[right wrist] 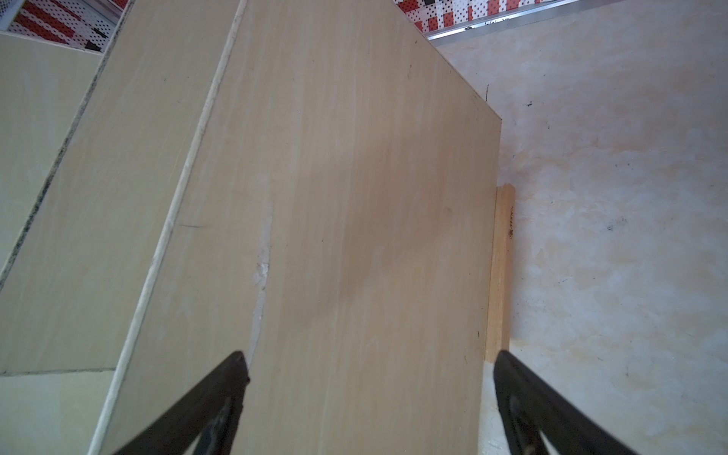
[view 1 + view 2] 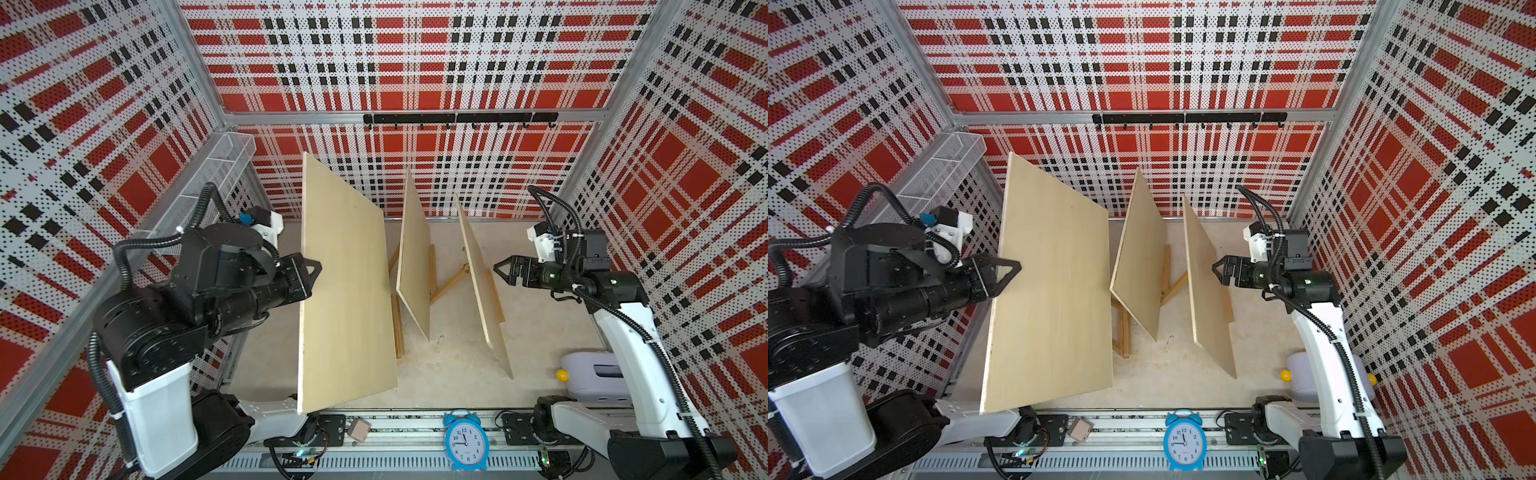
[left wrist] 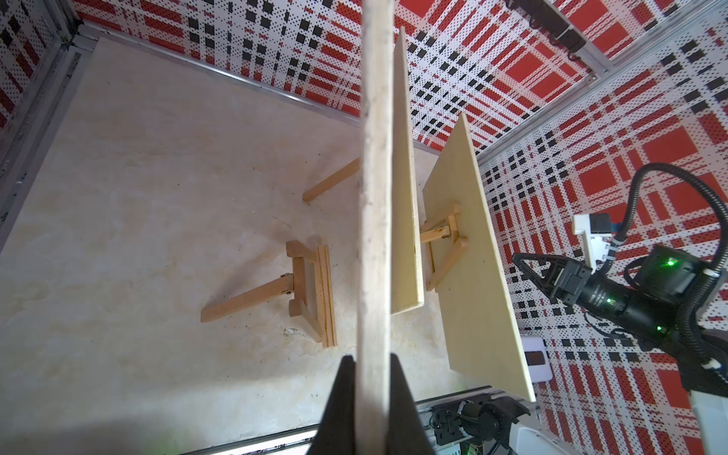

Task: Disassemble the easel
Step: Pick up the drawing board from the easel, then pick up the easel at the center of the board.

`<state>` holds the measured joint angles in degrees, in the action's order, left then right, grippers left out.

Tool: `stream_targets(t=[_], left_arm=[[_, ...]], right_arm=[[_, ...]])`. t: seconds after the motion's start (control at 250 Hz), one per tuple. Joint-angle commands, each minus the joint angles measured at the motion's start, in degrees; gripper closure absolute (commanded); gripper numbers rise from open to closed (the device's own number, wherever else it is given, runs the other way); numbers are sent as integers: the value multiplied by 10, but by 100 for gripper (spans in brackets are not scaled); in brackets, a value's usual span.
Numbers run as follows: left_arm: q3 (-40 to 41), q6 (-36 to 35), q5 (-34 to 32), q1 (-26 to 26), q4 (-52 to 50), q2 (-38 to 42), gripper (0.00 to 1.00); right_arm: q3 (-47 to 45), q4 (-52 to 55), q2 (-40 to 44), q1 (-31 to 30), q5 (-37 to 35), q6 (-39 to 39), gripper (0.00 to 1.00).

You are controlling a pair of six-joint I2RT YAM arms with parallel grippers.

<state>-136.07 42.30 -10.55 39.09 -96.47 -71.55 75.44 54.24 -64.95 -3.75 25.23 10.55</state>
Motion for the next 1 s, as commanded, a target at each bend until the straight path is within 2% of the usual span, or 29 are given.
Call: stream_targets(t=[0.0,0.104,0.3,0.456,0.684,0.996], left_arm=[[-20,25,-18,3,-4,37,100],[-19,33,-48,3,-16,54,100],[-23,21,-35,3,33,90,100],[-41,29,-64,3,14,102,100],[-126,17,-105,3,-26,83,100],[-130,-14,-117,3,-13,27,100]], right_arm=[[23,-7,-8,-6,-6,0,0],[26,-7,-10,-9,-8,0,0],[29,-8,-16,-19,-13,1,0],[34,-8,-20,-23,-16,1,0],[52,6,-35,-26,-20,-8,0],[65,12,-45,-31,-23,-10,0]])
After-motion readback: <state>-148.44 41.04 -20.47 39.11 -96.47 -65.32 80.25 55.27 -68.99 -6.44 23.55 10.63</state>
